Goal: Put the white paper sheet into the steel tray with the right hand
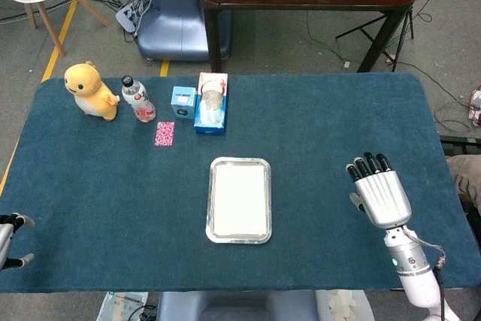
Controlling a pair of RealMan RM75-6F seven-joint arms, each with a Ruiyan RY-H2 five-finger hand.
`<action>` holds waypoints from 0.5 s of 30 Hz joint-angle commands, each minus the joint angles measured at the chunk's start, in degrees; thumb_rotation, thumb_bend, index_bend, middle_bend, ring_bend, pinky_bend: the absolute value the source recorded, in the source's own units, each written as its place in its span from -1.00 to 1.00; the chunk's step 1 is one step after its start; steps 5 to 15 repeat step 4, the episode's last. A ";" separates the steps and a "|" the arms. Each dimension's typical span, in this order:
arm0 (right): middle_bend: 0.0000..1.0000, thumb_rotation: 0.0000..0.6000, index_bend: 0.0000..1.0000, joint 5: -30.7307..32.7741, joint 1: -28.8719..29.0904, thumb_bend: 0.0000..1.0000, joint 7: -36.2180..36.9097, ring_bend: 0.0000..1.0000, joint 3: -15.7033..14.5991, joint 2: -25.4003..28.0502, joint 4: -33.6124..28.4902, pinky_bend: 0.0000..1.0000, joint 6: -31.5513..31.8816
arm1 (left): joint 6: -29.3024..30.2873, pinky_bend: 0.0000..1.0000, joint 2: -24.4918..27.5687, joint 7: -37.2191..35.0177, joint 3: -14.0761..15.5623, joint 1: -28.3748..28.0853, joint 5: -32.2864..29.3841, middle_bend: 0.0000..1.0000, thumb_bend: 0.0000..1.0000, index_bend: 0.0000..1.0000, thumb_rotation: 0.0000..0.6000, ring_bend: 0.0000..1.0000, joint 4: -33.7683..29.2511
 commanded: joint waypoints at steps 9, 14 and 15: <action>-0.23 1.00 -0.18 -0.14 -0.21 -1.00 -0.02 -0.49 0.26 -0.02 0.00 -0.42 -0.23 | 0.02 -0.13 0.00 0.00 0.02 -0.02 -0.01 -0.28 -0.85 -0.19 1.00 -0.42 0.00; -0.23 1.00 -0.18 -0.14 -0.21 -1.00 -0.02 -0.49 0.26 -0.02 0.00 -0.42 -0.23 | 0.02 -0.13 0.00 0.00 0.02 -0.02 -0.01 -0.28 -0.85 -0.19 1.00 -0.42 0.00; -0.23 1.00 -0.18 -0.14 -0.21 -1.00 -0.02 -0.49 0.26 -0.02 0.00 -0.42 -0.23 | 0.02 -0.13 0.00 0.00 0.02 -0.02 -0.01 -0.28 -0.85 -0.19 1.00 -0.42 0.00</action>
